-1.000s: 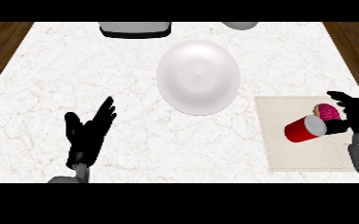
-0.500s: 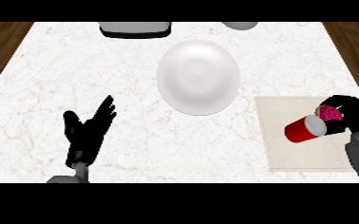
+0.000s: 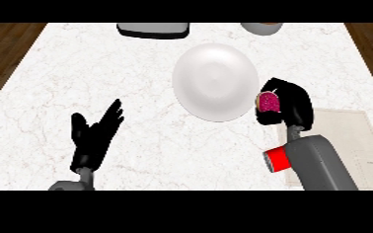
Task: Pick the cupcake from the placemat and place it in the plate
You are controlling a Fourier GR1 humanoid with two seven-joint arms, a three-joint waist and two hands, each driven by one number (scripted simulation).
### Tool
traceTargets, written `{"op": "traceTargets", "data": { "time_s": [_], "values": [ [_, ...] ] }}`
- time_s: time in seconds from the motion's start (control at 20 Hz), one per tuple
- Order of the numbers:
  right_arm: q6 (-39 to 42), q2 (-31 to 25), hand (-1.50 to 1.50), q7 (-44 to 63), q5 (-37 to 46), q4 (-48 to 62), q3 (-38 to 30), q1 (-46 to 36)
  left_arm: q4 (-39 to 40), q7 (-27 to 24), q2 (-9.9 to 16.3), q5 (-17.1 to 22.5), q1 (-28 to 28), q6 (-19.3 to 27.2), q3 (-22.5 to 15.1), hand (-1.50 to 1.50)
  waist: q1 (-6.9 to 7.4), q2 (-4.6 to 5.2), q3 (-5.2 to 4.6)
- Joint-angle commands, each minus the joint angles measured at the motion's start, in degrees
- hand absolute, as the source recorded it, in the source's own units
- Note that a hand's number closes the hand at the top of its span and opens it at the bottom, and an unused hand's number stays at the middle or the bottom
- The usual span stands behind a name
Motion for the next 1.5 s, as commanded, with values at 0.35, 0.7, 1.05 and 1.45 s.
{"op": "traceTargets", "data": {
  "time_s": [0.35,0.7,1.05,1.45],
  "values": [
    [-18.27,11.12,1.50,24.23,10.40,-9.06,29.69,-10.97,1.25,0.06,-0.57,-0.71,-1.36,-1.08,-1.73,0.00,2.64,-0.31,0.11],
    [-32.15,11.20,1.50,46.57,17.99,-9.30,39.00,-13.96,1.18,0.55,-1.65,-0.12,-1.67,0.05,-1.01,0.00,0.35,0.08,0.21],
    [-40.58,11.20,1.50,53.80,25.98,-4.98,38.96,-17.04,2.97,-1.91,-1.80,-0.82,-1.32,0.70,-0.21,0.00,-1.44,0.52,0.23],
    [-47.00,11.19,1.50,50.10,30.00,7.75,28.22,-18.37,-0.10,0.27,1.15,0.32,-1.58,-1.02,1.50,0.00,-1.90,0.77,0.31]
  ]
}}
